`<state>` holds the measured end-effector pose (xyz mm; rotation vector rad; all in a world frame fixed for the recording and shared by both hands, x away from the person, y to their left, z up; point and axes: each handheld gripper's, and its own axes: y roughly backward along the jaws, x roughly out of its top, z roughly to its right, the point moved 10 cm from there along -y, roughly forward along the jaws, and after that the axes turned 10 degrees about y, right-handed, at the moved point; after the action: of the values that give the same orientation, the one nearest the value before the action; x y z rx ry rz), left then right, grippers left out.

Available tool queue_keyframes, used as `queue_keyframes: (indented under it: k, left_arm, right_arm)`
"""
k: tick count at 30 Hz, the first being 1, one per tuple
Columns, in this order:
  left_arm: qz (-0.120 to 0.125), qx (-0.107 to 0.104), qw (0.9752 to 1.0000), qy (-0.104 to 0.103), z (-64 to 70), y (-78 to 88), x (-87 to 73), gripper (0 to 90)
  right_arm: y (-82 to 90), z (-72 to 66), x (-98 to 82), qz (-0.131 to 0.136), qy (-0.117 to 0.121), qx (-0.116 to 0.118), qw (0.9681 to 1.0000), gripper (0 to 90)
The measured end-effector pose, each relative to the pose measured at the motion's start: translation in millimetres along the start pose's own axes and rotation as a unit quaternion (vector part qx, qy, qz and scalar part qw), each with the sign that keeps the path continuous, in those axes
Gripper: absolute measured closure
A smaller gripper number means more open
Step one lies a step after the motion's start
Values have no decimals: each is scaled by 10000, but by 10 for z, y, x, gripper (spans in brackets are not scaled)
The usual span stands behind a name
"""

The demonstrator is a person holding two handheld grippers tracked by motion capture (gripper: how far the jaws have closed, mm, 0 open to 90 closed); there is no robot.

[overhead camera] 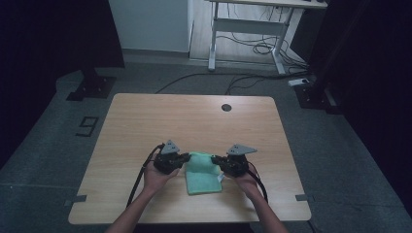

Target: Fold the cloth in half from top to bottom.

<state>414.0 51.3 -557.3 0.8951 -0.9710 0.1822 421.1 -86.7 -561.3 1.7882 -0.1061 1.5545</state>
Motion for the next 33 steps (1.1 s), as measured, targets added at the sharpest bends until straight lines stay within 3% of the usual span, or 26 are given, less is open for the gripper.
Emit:
queue_keyframes:
  k: [13,18,25,29,33]
  left_arm:
    - [40,-150,9999,-72,227,15,-157,846]
    - [-231,-85,9994,-232,322,-87,-341,841]
    - [-525,91,9982,-261,224,-233,-456,830]
    - [-569,2,9983,-145,153,-297,-454,827]
    - [-654,158,9969,-414,70,-381,-365,827]
  right_arm:
    - [55,31,-132,-34,-191,25,9998,844]
    - [54,7,-230,-156,-211,74,9996,841]
    - [36,-26,-318,-325,-165,98,9993,842]
    - [31,-20,-324,-362,-193,87,9991,842]
    - [17,7,-330,-400,-241,27,9989,843]
